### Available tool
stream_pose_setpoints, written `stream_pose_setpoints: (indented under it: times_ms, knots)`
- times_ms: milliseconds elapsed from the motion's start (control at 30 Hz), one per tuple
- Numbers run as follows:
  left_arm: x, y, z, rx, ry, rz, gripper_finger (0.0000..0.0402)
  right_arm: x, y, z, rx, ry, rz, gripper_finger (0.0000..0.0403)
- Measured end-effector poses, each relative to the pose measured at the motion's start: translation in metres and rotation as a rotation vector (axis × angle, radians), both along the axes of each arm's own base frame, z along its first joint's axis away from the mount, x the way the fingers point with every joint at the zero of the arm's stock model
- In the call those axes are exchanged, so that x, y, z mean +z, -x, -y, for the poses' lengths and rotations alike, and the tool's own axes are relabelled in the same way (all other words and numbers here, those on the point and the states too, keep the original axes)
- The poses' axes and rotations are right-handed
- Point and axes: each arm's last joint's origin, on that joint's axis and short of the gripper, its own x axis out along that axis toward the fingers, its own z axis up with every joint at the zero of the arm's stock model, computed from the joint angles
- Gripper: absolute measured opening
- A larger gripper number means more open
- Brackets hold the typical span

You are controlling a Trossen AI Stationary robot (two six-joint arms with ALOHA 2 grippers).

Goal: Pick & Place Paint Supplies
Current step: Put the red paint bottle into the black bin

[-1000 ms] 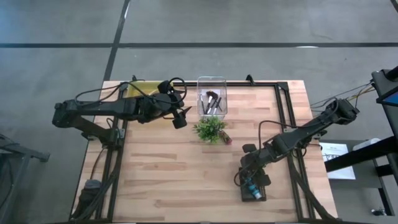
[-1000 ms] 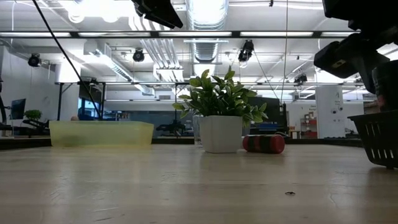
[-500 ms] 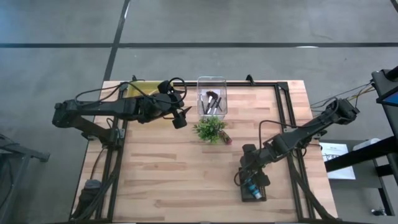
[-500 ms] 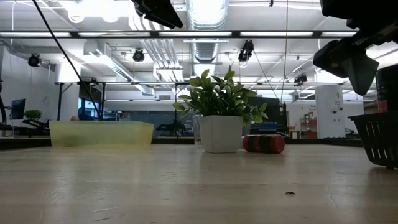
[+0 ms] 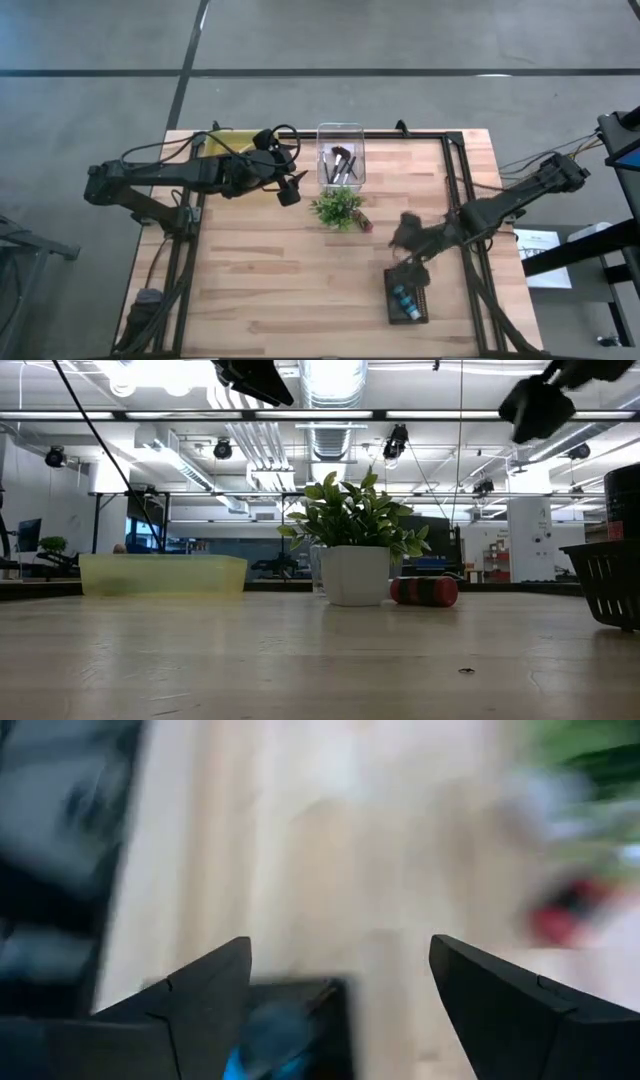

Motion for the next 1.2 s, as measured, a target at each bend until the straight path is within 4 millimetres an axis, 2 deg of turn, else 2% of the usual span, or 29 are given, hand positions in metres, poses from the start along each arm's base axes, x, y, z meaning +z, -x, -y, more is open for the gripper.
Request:
stream_pose_setpoints:
  times_ms: [167, 267, 333, 433, 533, 700, 900, 1033, 1200]
  knots:
    - [0.0, 0.0, 0.0, 0.015, -0.009, -0.001, 0.0325, 0.014, 0.009, 0.03, -0.498, 0.099, 0.171, 0.0306]
    - [0.0, 0.0, 0.0, 0.015, -0.008, -0.001, 0.0325, 0.009, -0.001, 0.042, -0.667, 0.088, 0.249, 0.0306]
    - [0.0, 0.0, 0.0, 0.015, -0.009, -0.002, 0.0325, -0.002, -0.015, 0.044, -0.675, 0.061, 0.286, 0.0306]
    - [0.0, 0.0, 0.0, 0.015, -0.009, -0.002, 0.0325, -0.03, -0.033, 0.043, -0.634, 0.07, 0.222, 0.0306]
    - [0.0, 0.001, 0.0, 0.016, -0.009, -0.007, 0.0325, -0.055, -0.042, 0.043, -0.668, 0.089, 0.119, 0.0306]
    - [0.0, 0.003, 0.0, 0.016, -0.01, -0.025, 0.0325, -0.078, -0.056, 0.037, -0.628, 0.136, 0.08, 0.0306]
    - [0.0, 0.004, -0.001, 0.013, -0.021, -0.033, 0.0325, -0.117, -0.055, 0.029, -0.657, 0.205, 0.008, 0.0306]
    - [0.002, 0.005, -0.001, 0.01, -0.021, -0.028, 0.0325, -0.128, -0.05, 0.026, -0.713, 0.237, 0.024, 0.0306]
    - [0.002, 0.006, -0.001, 0.01, -0.022, -0.026, 0.0325, -0.139, -0.045, 0.032, -0.752, 0.221, 0.071, 0.0306]
